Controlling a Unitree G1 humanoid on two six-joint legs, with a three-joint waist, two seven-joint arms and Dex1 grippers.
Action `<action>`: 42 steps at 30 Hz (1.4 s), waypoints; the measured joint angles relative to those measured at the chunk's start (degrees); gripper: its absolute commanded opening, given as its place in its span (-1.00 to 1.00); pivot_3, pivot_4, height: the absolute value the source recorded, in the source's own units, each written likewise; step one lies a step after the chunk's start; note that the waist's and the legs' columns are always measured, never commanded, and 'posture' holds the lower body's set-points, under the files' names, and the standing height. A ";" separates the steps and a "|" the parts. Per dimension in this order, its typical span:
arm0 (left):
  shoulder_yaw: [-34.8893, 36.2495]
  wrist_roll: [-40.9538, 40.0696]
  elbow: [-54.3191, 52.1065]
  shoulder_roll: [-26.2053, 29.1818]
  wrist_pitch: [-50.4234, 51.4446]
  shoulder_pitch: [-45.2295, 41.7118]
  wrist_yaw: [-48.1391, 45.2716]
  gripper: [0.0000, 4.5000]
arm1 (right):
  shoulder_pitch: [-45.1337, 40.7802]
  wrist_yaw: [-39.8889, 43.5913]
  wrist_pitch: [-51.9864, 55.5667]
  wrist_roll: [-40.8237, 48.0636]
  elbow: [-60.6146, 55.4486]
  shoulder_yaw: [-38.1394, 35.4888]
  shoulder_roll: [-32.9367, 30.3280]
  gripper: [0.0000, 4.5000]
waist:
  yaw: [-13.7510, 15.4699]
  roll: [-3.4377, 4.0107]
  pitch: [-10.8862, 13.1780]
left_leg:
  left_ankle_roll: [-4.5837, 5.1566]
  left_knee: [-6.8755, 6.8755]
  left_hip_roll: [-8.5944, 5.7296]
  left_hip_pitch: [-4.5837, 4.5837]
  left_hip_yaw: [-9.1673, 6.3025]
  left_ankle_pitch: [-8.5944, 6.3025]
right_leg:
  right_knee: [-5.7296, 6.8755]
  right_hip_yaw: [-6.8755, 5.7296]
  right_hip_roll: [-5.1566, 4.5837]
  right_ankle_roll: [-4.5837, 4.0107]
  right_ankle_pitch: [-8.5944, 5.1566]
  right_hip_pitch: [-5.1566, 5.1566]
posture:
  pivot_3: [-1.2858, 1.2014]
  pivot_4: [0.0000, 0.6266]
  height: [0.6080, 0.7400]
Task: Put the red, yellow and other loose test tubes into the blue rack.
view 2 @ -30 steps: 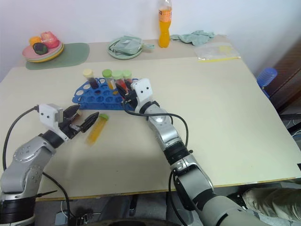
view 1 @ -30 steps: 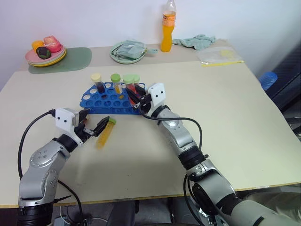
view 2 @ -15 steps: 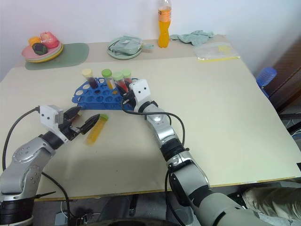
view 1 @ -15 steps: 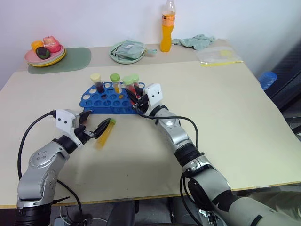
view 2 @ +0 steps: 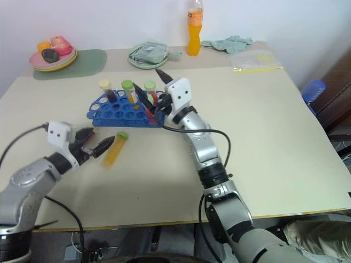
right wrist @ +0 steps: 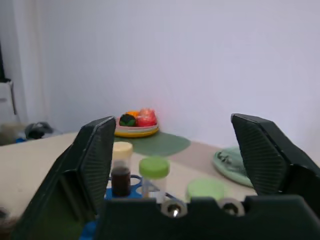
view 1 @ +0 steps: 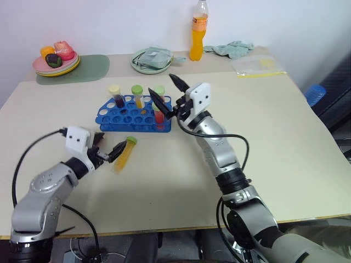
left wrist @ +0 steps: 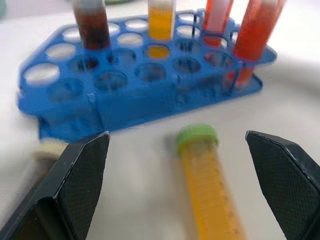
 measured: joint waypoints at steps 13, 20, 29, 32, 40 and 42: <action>-16.87 -23.27 10.20 15.41 47.97 -33.54 17.67 1.00 | 12.45 24.09 21.14 10.57 -27.84 2.40 -26.38 0.81 | -0.23 -0.06 0.04 | 0.03 0.02 0.03 0.04 -0.02 -0.01 | 0.01 0.02 0.06 0.02 -0.01 0.05 | 0.03 -0.52 1.00; -24.31 -37.81 21.04 14.12 47.96 -37.42 34.94 1.00 | 16.25 24.86 26.02 12.71 -34.70 2.50 -28.89 0.81 | -0.06 -0.08 0.04 | 0.02 0.05 0.01 0.04 -0.02 -0.01 | 0.01 0.06 0.03 0.02 -0.01 0.04 | 0.03 -0.52 1.00; -27.28 -48.69 25.04 11.03 47.96 -38.73 51.24 0.01 | 17.39 23.39 26.69 12.26 -36.03 2.70 -28.98 0.84 | -0.04 -0.12 0.03 | -0.02 0.06 -0.01 0.02 0.00 0.01 | 0.02 0.10 0.02 0.02 -0.01 0.00 | 0.03 -0.52 1.00; -27.19 -51.02 25.93 10.60 47.96 -38.73 54.72 -0.64 | 17.37 23.15 26.67 12.21 -36.03 2.91 -28.73 0.84 | -0.01 -0.12 0.02 | -0.06 0.07 -0.01 0.02 0.00 0.03 | 0.03 0.10 0.02 0.02 -0.01 0.01 | 0.03 -0.52 1.00; -24.18 -54.75 19.62 15.19 47.80 -36.02 52.04 -0.70 | 17.23 23.09 26.50 11.80 -36.02 3.93 -28.34 0.84 | -0.34 -0.16 0.04 | -0.21 0.05 0.01 -0.06 0.05 0.13 | 0.04 0.14 0.04 0.02 -0.01 -0.11 | 0.03 -0.52 1.00; -18.35 -51.46 10.00 21.26 43.07 -30.51 42.82 -0.70 | 17.46 23.09 26.61 11.81 -36.02 4.04 -28.44 0.84 | -0.61 -0.14 0.04 | -0.28 -0.03 0.02 -0.06 0.15 0.16 | 0.05 0.37 0.05 0.01 -0.01 -0.26 | 0.03 -0.52 1.00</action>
